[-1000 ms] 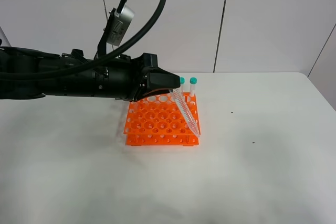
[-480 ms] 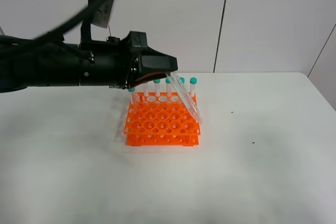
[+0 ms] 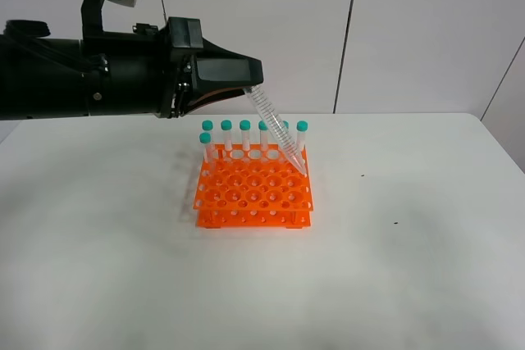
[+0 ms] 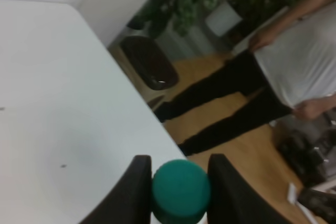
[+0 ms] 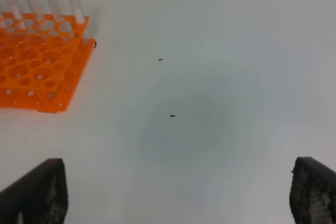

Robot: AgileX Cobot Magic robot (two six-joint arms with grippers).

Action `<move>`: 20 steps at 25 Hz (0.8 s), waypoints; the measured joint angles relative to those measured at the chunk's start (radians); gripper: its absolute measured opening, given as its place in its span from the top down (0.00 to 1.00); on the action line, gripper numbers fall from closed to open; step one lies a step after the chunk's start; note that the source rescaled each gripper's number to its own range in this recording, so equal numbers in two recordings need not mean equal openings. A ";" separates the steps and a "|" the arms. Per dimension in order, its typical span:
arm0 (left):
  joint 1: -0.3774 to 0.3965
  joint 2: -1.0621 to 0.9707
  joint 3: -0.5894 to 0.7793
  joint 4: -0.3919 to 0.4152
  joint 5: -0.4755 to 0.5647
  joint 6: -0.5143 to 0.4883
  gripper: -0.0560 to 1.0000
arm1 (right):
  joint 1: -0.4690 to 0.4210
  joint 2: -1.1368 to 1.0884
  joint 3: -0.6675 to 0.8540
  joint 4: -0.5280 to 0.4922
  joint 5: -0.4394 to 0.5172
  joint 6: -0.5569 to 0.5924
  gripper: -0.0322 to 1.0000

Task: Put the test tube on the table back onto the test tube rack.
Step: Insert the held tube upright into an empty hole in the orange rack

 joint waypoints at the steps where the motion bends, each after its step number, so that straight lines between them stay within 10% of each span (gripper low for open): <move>1: 0.000 0.000 0.000 0.004 -0.016 0.000 0.94 | 0.000 0.000 0.000 0.000 0.000 0.000 0.08; 5: 0.000 0.000 -0.023 0.134 -0.100 -0.001 0.94 | 0.000 0.000 0.000 0.000 0.000 0.000 0.08; 10: -0.032 0.000 -0.065 0.564 -0.210 -0.104 0.94 | 0.000 0.000 0.000 0.000 0.000 0.000 0.08; 15: -0.110 0.000 -0.072 1.059 -0.403 -0.413 0.94 | 0.000 0.000 0.000 0.000 0.000 0.000 0.08; 20: -0.154 0.027 -0.021 1.258 -0.677 -0.654 0.94 | 0.000 0.000 0.000 0.000 0.000 0.000 0.08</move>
